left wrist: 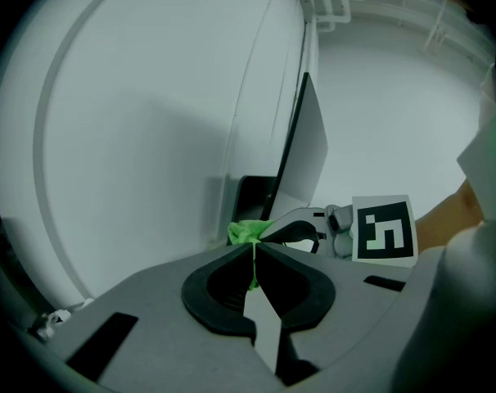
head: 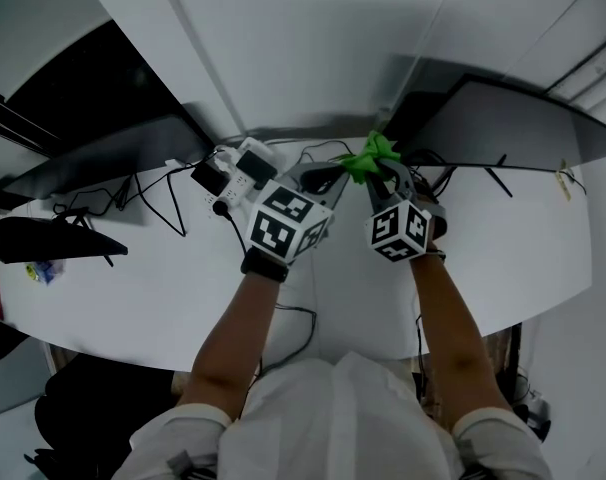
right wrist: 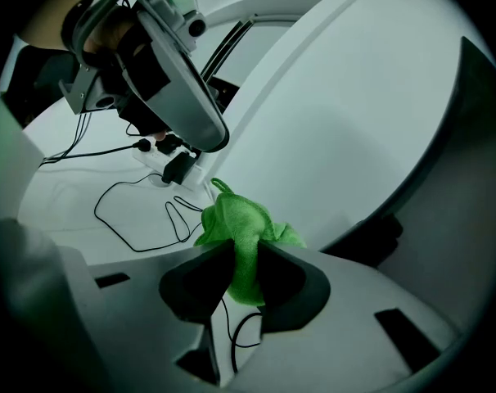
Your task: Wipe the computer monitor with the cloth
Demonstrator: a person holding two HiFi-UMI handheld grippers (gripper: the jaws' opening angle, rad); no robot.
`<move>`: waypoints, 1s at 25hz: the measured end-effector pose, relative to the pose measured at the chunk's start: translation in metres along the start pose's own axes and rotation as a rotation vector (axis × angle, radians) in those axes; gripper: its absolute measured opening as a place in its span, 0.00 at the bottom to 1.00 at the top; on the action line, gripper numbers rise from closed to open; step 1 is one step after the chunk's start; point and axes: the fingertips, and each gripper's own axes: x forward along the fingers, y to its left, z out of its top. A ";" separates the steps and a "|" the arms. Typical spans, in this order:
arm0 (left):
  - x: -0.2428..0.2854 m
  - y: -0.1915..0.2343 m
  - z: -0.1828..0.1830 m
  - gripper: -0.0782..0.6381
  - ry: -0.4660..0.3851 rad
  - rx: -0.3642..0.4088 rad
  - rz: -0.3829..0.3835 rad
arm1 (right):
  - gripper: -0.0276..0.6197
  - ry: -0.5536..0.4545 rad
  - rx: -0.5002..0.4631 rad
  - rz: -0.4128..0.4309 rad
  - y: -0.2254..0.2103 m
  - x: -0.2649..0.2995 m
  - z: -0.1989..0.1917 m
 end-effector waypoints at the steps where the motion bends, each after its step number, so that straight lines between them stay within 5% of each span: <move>1: 0.001 0.000 -0.001 0.14 0.001 -0.002 0.000 | 0.17 0.003 0.003 0.006 0.002 0.002 -0.002; 19: -0.005 0.006 -0.017 0.14 0.013 -0.054 0.026 | 0.17 0.093 0.125 0.158 0.047 0.030 -0.037; 25: -0.016 0.002 -0.024 0.14 0.015 -0.060 0.044 | 0.17 0.039 0.318 0.144 0.047 -0.004 -0.041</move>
